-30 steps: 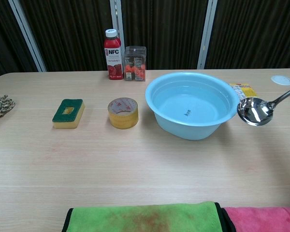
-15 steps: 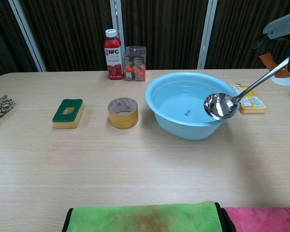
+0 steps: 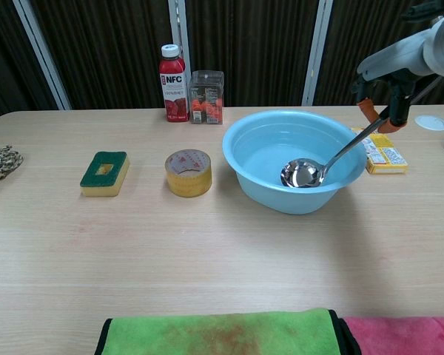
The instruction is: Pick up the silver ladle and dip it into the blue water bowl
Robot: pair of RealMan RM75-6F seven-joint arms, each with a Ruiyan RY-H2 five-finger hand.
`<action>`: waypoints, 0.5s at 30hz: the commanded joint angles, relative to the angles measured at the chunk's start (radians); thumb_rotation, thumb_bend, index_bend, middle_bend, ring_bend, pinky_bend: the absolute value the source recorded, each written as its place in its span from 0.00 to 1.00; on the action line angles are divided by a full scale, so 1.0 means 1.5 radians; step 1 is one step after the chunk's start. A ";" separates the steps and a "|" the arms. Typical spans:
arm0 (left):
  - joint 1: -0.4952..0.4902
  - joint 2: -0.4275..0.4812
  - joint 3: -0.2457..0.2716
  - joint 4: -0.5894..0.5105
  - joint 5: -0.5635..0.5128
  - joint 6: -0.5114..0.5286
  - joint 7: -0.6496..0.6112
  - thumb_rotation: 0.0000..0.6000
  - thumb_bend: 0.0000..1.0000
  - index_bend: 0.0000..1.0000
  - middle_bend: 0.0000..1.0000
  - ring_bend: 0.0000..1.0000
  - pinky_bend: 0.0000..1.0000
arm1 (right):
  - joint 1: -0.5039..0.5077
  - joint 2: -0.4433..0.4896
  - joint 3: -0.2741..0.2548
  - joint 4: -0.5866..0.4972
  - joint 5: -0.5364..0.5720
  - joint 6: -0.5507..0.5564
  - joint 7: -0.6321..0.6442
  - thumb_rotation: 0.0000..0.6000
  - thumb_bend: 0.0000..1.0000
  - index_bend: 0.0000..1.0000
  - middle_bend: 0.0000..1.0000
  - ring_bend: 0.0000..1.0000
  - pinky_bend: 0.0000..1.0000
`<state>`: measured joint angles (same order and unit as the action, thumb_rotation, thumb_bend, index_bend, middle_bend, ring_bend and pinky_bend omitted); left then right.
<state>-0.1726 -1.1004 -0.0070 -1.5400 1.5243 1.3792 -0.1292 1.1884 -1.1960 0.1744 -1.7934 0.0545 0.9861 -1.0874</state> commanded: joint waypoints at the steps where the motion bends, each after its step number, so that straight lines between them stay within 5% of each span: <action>1: -0.001 0.000 -0.001 0.002 -0.004 -0.003 0.000 0.62 0.19 0.00 0.00 0.00 0.00 | 0.020 -0.030 -0.006 0.041 0.020 -0.021 -0.010 1.00 0.48 0.69 0.00 0.00 0.00; 15: -0.008 -0.012 -0.007 0.004 -0.024 -0.022 0.027 0.62 0.19 0.00 0.00 0.00 0.00 | 0.067 -0.102 -0.029 0.205 0.094 -0.117 -0.031 1.00 0.48 0.69 0.00 0.00 0.00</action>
<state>-0.1843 -1.1169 -0.0168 -1.5343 1.4901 1.3470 -0.0903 1.2770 -1.3351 0.1384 -1.5092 0.1778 0.8298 -1.1273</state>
